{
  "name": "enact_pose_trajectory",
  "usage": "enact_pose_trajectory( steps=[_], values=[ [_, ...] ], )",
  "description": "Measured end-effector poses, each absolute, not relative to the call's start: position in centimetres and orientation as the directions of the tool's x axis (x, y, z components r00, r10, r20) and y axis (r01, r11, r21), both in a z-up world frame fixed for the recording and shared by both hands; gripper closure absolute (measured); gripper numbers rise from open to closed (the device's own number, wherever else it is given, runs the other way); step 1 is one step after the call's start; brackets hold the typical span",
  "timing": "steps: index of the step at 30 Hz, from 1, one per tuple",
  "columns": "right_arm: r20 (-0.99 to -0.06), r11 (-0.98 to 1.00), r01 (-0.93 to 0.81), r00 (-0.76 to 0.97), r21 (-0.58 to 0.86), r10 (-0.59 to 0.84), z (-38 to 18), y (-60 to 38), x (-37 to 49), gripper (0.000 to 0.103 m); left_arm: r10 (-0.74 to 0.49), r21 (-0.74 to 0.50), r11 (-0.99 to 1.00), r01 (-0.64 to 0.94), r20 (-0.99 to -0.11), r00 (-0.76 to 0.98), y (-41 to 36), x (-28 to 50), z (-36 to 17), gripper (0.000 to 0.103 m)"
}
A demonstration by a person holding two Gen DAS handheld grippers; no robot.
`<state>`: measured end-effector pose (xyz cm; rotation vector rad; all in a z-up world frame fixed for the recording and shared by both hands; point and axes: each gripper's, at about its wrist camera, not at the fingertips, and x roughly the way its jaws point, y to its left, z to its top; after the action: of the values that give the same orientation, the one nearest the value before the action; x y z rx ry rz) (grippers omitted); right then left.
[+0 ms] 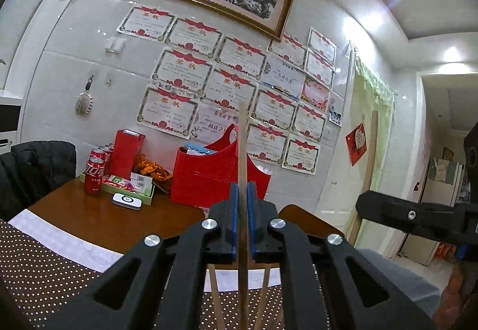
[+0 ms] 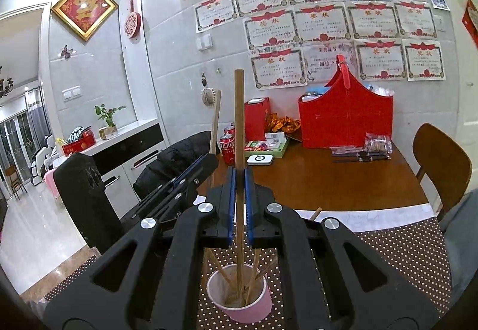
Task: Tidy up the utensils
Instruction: 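Lift the chopstick with the right gripper and carry it over the pink cup, then lower the chopstick into the pink cup and open the right gripper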
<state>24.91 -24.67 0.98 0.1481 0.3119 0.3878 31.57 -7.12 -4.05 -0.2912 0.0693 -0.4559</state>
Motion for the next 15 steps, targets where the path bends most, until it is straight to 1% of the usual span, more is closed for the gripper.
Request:
enact_pose_trajectory(
  steps=[7,15],
  values=[
    [-0.306,0.914,-0.350,0.864,0.205,0.400,-0.7,-24.0,26.0,0.097,-0.434,-0.284,0.868,0.407,-0.038,0.900,-7.4,32.4,-6.1,0.097],
    [-0.339,0.912,-0.351,0.849,0.212,0.405,-2.1,-23.3,26.7,0.097,-0.423,-0.260,0.881,0.395,-0.062,0.904,-7.4,32.0,-7.2,0.097]
  ],
)
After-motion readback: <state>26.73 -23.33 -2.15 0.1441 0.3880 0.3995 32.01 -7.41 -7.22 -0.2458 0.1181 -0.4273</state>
